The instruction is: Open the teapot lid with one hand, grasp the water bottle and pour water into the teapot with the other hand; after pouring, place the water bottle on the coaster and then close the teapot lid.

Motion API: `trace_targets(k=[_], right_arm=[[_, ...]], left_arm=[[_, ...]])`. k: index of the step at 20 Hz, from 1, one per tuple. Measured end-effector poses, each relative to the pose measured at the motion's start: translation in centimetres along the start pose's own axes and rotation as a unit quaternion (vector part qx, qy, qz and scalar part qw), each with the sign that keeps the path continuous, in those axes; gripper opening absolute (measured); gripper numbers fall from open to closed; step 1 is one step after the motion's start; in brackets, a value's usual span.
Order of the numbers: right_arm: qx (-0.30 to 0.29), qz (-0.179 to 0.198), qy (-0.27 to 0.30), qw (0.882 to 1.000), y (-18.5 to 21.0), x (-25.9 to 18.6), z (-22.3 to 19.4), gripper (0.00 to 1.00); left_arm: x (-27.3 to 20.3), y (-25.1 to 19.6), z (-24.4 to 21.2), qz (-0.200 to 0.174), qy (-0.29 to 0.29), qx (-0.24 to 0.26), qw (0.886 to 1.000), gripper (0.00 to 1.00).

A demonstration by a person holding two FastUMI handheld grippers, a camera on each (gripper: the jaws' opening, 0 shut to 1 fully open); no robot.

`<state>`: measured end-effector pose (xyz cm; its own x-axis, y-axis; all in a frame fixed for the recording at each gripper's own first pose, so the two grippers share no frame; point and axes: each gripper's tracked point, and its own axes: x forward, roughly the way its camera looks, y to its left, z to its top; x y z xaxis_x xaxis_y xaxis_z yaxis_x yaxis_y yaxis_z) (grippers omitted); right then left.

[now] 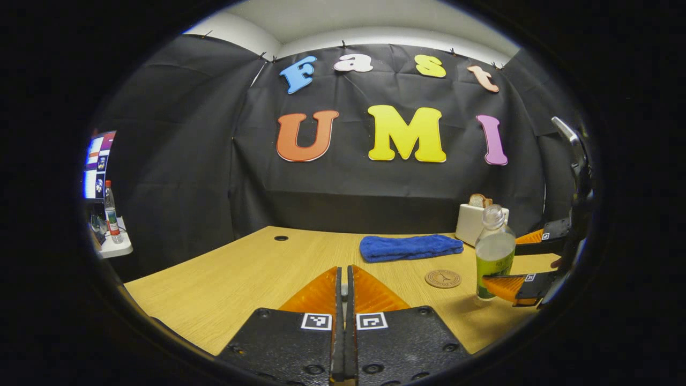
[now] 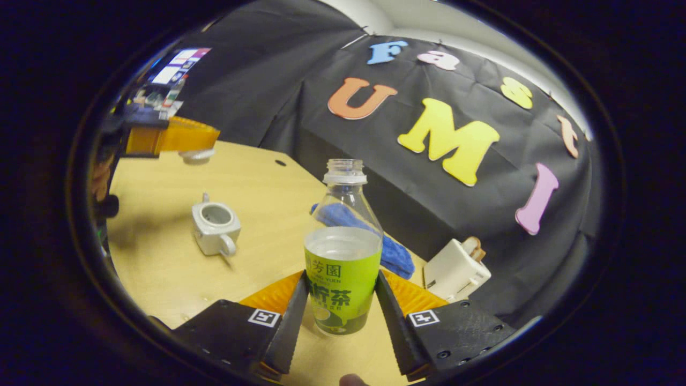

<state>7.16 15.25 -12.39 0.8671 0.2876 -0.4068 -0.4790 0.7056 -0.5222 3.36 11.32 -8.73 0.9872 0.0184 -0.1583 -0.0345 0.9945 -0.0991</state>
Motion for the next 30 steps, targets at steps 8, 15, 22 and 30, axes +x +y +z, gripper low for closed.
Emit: trace_targets(k=[8,15,22,30], right_arm=[[-0.171,-0.017,0.025,0.985,0.6,2.8,0.8,0.72],[-0.309,-0.039,0.009,0.950,1.6,3.7,2.2,0.72],[-0.407,-0.055,-0.004,0.912,2.1,4.6,3.0,0.72],[-0.515,-0.072,-0.029,0.854,2.1,4.8,4.4,0.72]], left_arm=[[0.0,0.8,0.0,-0.023,-0.012,0.029,0.999,0.02],[0.0,2.6,-1.6,-0.017,0.003,0.033,0.999,0.02],[-0.1,4.7,-2.4,-0.003,0.012,0.030,0.999,0.02],[-0.1,5.1,-2.8,-0.003,0.019,0.029,0.999,0.02]])
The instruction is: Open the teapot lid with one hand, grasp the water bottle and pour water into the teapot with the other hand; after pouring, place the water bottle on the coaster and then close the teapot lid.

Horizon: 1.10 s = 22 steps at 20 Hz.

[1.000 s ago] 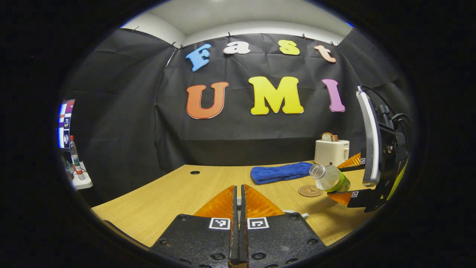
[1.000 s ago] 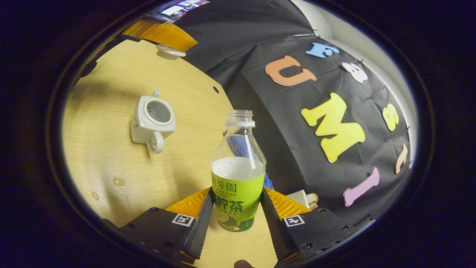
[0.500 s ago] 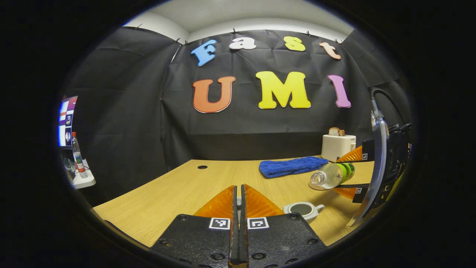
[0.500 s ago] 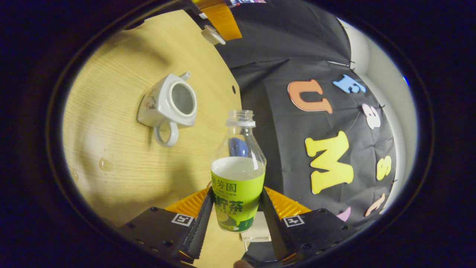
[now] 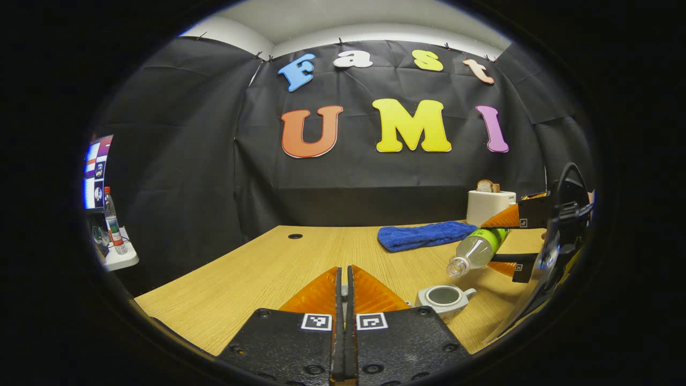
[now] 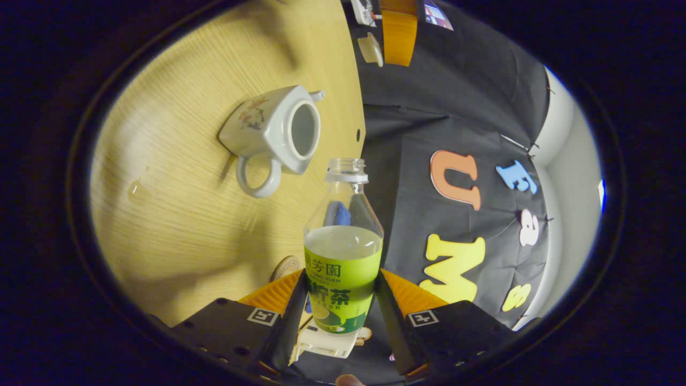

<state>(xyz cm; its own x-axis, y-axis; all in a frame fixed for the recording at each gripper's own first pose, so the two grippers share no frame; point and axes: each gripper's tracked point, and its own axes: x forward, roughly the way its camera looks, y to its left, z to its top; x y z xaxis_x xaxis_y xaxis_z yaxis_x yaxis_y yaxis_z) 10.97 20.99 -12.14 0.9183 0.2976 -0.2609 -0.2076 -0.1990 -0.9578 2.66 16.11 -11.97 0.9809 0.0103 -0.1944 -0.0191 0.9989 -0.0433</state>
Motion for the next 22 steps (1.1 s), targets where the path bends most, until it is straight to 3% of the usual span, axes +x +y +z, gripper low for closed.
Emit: trace_targets(k=[8,22], right_arm=[[-0.090,-0.029,-0.021,0.995,-1.1,-0.4,1.3,0.72],[-0.169,-0.066,-0.032,0.983,-3.3,-1.1,2.3,0.72]], left_arm=[[-0.2,0.7,-0.1,0.003,0.003,0.004,1.000,0.02],[-0.4,0.6,-0.5,-0.009,0.015,0.006,1.000,0.02]])
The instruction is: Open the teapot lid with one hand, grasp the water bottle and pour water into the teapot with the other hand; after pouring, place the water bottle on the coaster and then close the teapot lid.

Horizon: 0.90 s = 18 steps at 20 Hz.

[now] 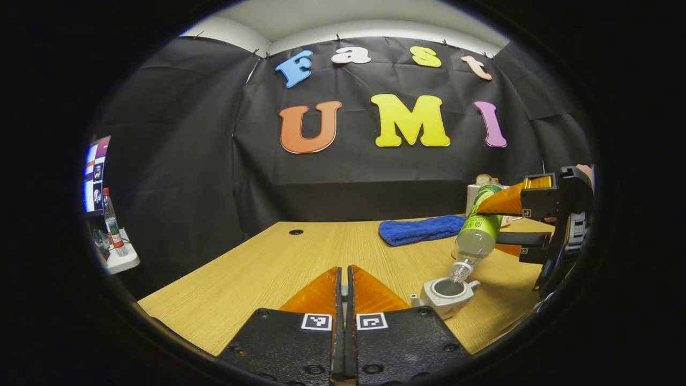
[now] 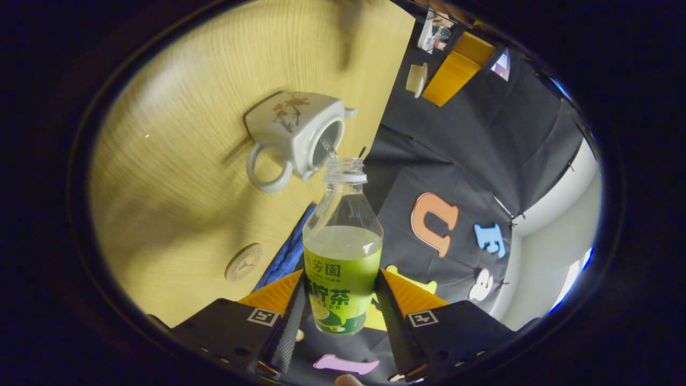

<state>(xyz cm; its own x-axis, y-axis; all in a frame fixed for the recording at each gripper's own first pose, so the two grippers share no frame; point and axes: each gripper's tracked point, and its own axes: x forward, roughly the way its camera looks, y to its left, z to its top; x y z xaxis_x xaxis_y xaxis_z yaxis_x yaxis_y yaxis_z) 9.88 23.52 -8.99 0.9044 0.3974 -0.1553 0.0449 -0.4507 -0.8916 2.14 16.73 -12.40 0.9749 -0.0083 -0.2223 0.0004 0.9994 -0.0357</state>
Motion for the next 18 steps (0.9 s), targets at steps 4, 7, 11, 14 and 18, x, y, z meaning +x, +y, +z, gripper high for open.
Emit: trace_targets(k=[4,7,11,14,18], right_arm=[[-0.013,-0.010,-0.002,1.000,-0.81,0.03,0.30,0.72],[-0.021,-0.013,-0.003,1.000,-1.14,0.16,0.30,0.72],[-0.027,-0.012,-0.001,1.000,-1.16,0.14,0.22,0.72],[-0.031,-0.012,0.001,0.999,-1.25,0.19,0.14,0.72],[-0.027,-0.012,-0.002,1.000,-1.22,0.27,0.23,0.72]], left_arm=[[-0.08,0.07,-0.12,-0.002,0.003,-0.001,1.000,0.02],[-0.12,0.16,-0.08,-0.002,0.004,-0.001,1.000,0.02],[-0.21,0.26,-0.10,-0.002,0.005,-0.001,1.000,0.02],[-0.21,0.31,-0.16,-0.002,0.006,0.000,1.000,0.02],[-0.24,0.39,-0.25,-0.001,0.007,0.000,1.000,0.02]])
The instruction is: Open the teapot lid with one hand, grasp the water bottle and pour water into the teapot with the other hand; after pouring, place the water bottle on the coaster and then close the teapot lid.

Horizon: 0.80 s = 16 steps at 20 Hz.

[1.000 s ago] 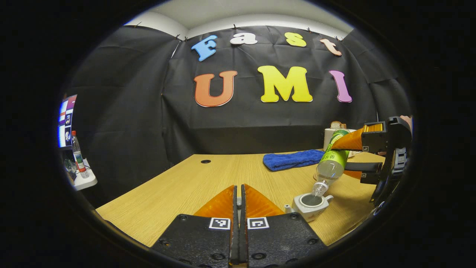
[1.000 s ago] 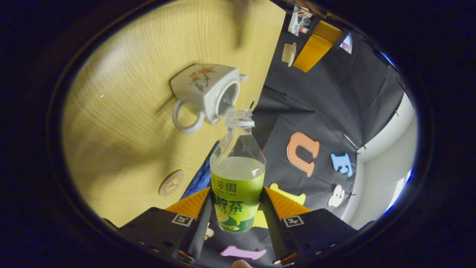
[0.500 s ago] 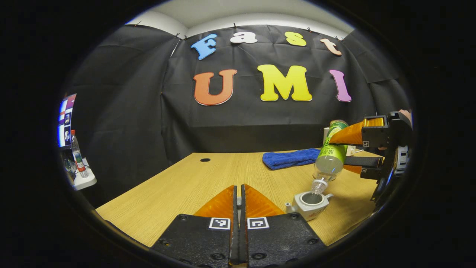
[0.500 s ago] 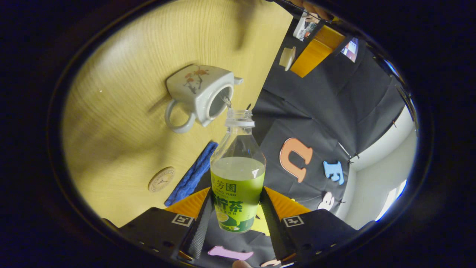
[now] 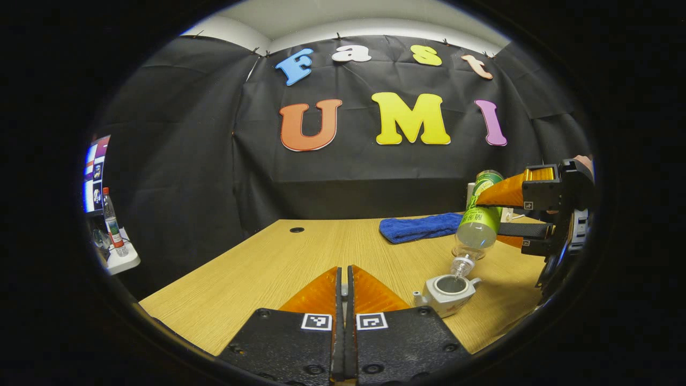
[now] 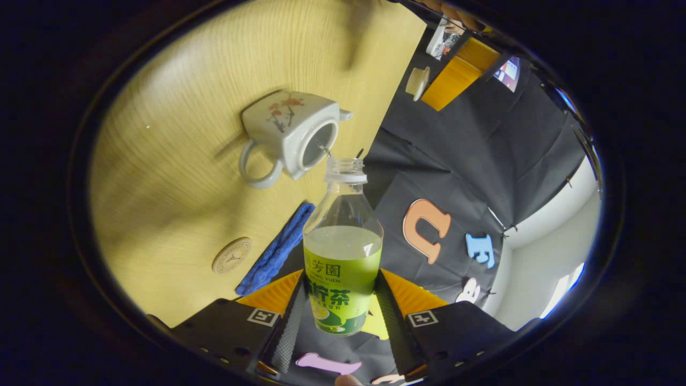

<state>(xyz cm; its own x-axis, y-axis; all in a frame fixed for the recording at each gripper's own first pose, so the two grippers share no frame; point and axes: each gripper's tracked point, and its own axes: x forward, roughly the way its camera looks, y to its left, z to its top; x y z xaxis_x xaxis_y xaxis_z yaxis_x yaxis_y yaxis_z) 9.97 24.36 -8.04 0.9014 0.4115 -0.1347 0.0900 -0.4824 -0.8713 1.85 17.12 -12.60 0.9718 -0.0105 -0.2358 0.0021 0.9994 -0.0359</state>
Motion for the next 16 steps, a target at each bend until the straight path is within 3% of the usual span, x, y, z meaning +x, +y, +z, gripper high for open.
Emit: trace_targets(k=[5,7,9,13,16], right_arm=[[0.039,0.015,-0.005,0.999,1.0,0.2,0.0,0.72],[0.094,0.043,-0.005,0.995,2.1,0.3,0.0,0.72],[0.168,0.081,-0.003,0.983,3.6,0.1,0.3,0.72],[0.324,0.111,-0.007,0.939,3.5,-1.0,0.4,0.72],[0.458,0.113,-0.019,0.882,2.2,-1.2,0.5,0.72]], left_arm=[[0.0,0.6,-0.2,0.006,0.002,-0.001,1.000,0.02],[-0.1,0.7,0.0,0.008,-0.001,-0.001,1.000,0.02],[0.1,0.8,0.0,0.012,0.001,-0.001,1.000,0.02],[0.1,0.1,0.7,0.015,-0.003,-0.002,1.000,0.03],[0.1,-0.9,1.2,0.016,-0.006,-0.003,1.000,0.03]])
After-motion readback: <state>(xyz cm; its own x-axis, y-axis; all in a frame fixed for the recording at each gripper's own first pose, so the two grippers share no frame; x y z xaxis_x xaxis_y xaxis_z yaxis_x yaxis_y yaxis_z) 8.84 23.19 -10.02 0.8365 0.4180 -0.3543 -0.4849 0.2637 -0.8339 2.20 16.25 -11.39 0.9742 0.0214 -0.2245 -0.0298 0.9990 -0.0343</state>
